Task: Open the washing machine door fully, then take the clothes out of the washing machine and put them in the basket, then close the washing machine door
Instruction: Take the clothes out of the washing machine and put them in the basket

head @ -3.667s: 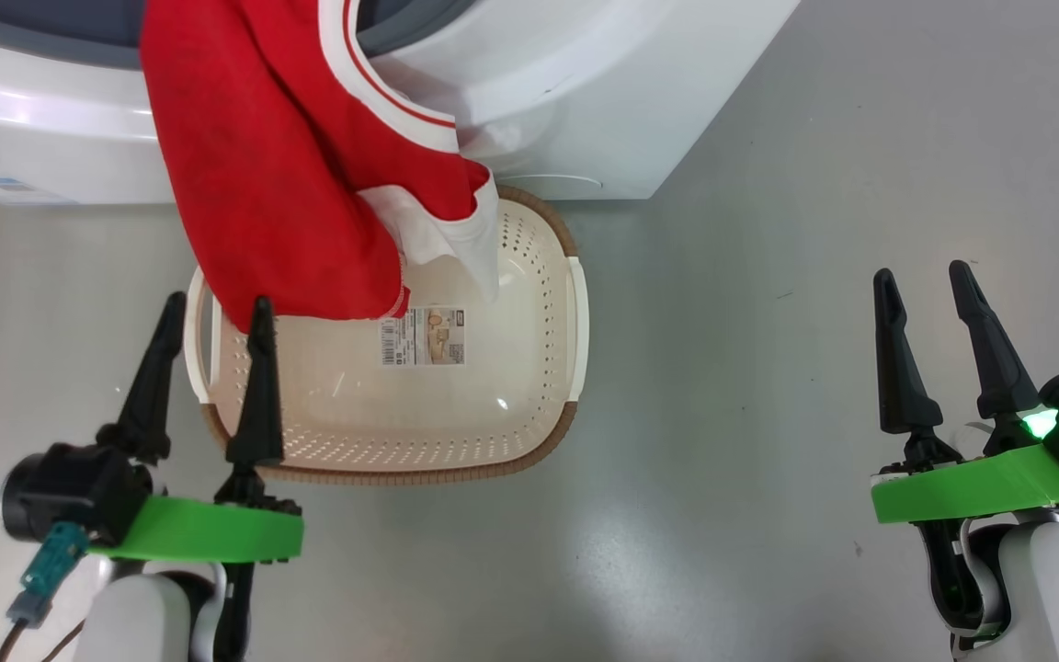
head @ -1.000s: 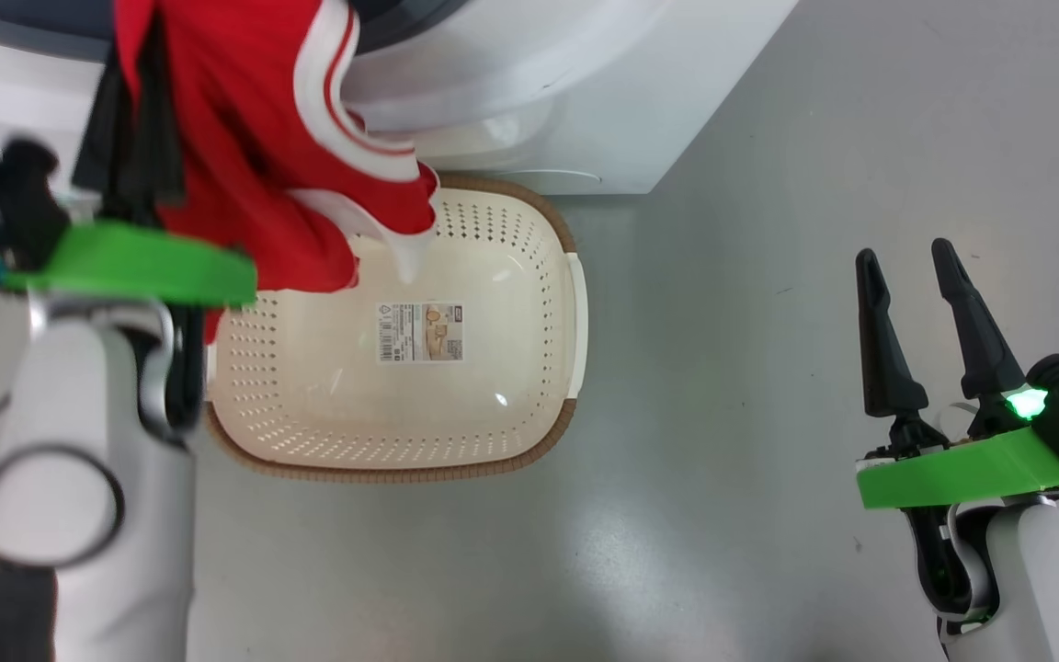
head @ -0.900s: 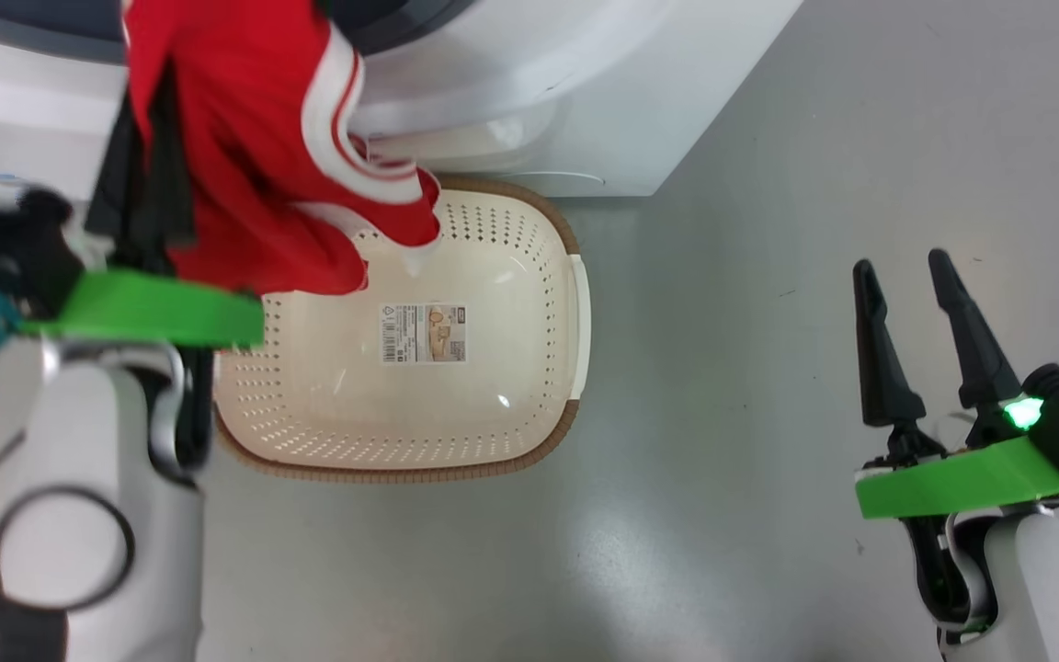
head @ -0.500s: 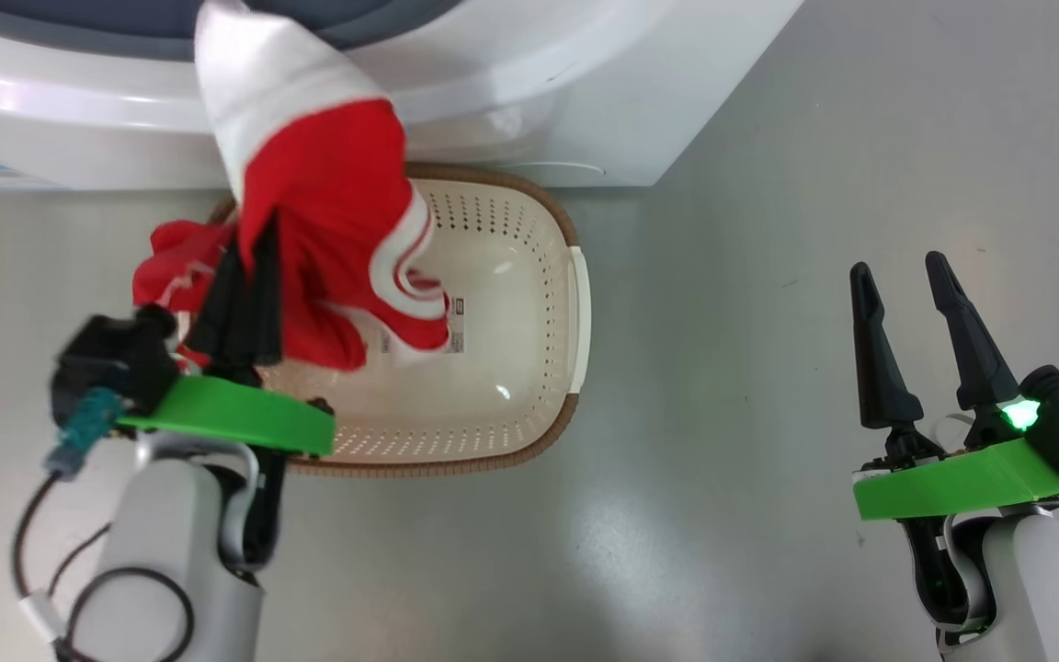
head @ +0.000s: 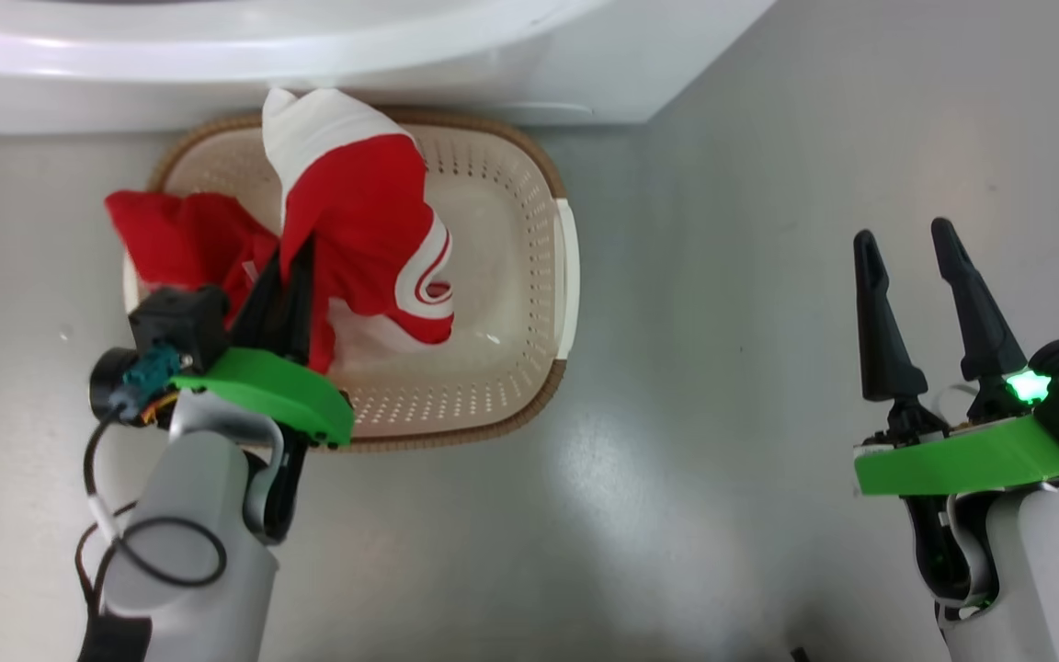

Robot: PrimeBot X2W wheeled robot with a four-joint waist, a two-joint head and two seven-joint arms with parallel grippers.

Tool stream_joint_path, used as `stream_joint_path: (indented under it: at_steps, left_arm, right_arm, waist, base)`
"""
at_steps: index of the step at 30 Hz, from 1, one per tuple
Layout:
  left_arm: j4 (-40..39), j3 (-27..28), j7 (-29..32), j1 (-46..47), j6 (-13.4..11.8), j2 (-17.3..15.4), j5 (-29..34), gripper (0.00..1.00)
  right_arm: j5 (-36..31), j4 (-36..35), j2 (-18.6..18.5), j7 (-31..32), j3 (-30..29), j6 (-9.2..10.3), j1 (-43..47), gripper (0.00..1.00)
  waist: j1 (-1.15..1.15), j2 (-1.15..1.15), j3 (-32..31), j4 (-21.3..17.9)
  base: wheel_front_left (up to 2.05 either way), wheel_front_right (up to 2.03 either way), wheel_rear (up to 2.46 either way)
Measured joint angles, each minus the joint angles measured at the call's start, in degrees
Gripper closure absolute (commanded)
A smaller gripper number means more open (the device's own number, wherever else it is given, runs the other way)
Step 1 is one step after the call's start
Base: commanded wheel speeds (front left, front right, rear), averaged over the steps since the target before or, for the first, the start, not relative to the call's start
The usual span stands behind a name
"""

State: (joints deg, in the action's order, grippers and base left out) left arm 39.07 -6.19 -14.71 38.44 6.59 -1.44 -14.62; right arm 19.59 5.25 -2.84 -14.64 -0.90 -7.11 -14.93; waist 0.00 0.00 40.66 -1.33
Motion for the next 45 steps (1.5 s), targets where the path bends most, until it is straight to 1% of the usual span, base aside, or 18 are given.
stream_joint_path:
  at_steps: [8, 16, 17, 18, 19, 20, 30, 39, 45]
  left_arm:
    - [10.07, -0.98, 0.00, 6.46, 0.52, 0.05, 1.03, 1.00]
    - [17.70, -1.44, 0.00, 12.04, 0.57, 0.09, 2.43, 1.00]
    - [18.40, -1.38, 0.00, 12.52, 0.57, 0.09, 2.55, 0.96]
    - [18.90, -1.32, 0.00, 12.87, 0.57, 0.09, 2.55, 0.82]
    - [19.48, -1.18, 0.00, 13.39, 0.58, 0.08, 2.55, 0.24]
    - [19.64, -1.12, 0.00, 13.51, 0.58, 0.09, 2.55, 0.00]
    - [19.06, -0.54, 0.00, 12.86, 0.58, 0.10, 2.41, 0.00]
    - [13.25, -0.04, 0.00, 6.14, 0.58, 0.11, 2.38, 0.00]
    - [8.83, 1.07, 0.00, 1.20, 0.58, 0.11, 2.38, 0.00]
  right_arm:
    - [0.19, -0.47, -0.02, 0.00, 0.07, 0.00, -2.14, 0.00]
    - [0.25, -0.68, -0.03, 0.00, 0.40, 0.00, -3.66, 0.00]
    - [0.25, -0.67, -0.03, 0.00, 0.44, 0.00, -3.86, 0.00]
    - [0.25, -0.67, -0.03, 0.00, 0.47, 0.00, -4.11, 0.00]
    - [0.25, -0.69, -0.03, 0.00, 0.54, -0.01, -4.15, 0.00]
    - [0.25, -0.69, -0.04, 0.00, 0.53, 0.00, -4.15, 0.00]
    - [0.15, -0.14, -0.05, 0.00, 0.18, 0.00, -4.10, 0.00]
    - [-0.22, 1.38, -0.07, 0.00, 0.31, 0.00, -3.62, 0.00]
    - [-0.63, 2.81, -0.07, 0.00, 0.57, 0.00, -0.94, 0.00]
  waist:
    - [0.00, 0.00, 4.23, -1.06]
    - [0.00, 0.00, 7.46, -1.85]
    - [0.00, 0.00, 7.71, -1.94]
    - [0.00, 0.00, 7.90, -2.04]
    - [0.00, 0.00, 8.03, -2.20]
    - [0.00, 0.00, 7.98, -2.20]
    - [0.00, 0.00, 5.74, -1.56]
    - [0.00, 0.00, 0.61, -0.75]
    - [0.00, 0.00, -3.99, -0.05]
  base:
    - [0.00, 0.00, 0.00]
    - [0.00, 0.00, 0.00]
    - [0.00, 0.00, 0.00]
    - [0.00, 0.00, 0.00]
    - [0.00, 0.00, 0.00]
    - [0.00, 0.00, 0.00]
    - [0.00, 0.00, 0.00]
    - [0.00, 0.00, 0.00]
    - [0.00, 0.00, 0.00]
